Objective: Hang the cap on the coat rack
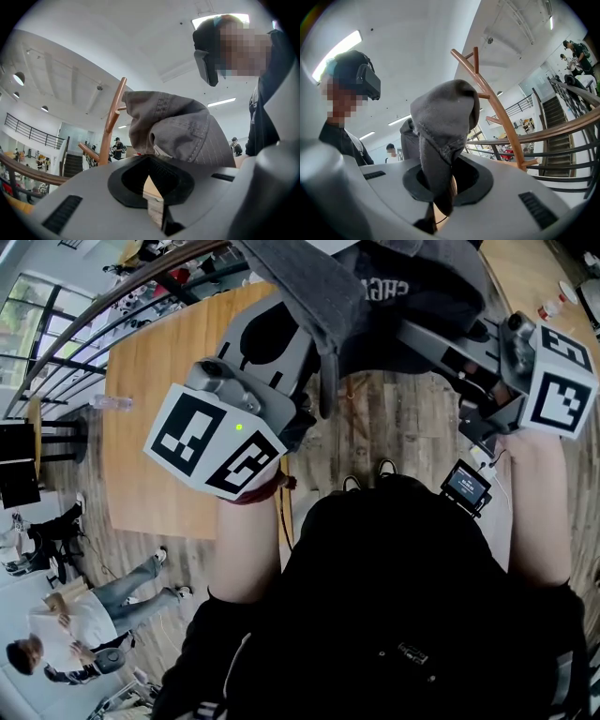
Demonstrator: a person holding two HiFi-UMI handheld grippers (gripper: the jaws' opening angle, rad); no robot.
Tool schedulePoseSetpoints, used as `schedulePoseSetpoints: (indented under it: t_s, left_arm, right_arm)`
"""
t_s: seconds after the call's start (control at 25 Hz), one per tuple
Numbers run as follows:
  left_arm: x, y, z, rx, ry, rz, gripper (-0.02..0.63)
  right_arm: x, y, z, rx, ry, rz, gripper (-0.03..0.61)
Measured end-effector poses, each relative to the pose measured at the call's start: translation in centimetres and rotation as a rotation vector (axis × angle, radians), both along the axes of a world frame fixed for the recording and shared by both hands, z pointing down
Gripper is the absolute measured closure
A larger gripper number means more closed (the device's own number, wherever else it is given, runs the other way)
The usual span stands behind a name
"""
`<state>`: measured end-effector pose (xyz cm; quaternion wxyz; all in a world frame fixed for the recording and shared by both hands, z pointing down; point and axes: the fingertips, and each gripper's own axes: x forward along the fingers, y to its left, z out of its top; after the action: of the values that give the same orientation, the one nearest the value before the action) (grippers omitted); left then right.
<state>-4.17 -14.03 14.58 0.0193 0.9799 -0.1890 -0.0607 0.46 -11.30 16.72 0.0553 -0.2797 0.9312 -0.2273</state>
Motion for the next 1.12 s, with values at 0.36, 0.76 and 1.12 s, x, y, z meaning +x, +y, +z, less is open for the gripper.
schedulePoseSetpoints:
  t_s: [0.36,0.76,1.12]
  left_arm:
    - [-1.9,0.7,-3.2,0.019,0.013,-0.006,0.607]
    - [-0.9,-1.7,-4.8,0.056,0.021,-0.007,0.607]
    - [1.3,-4.6,-5.6,0.082,0.010,0.003,0.607]
  right_arm:
    - [-1.8,0.8,-2.8,-0.010,-0.018,-0.004,0.535]
    - [-0.7,-1.7,-4.3,0.021,-0.025,-0.003,0.535]
    - [1.1,-4.5,-5.1,0.017,-0.063,0.015,0.535]
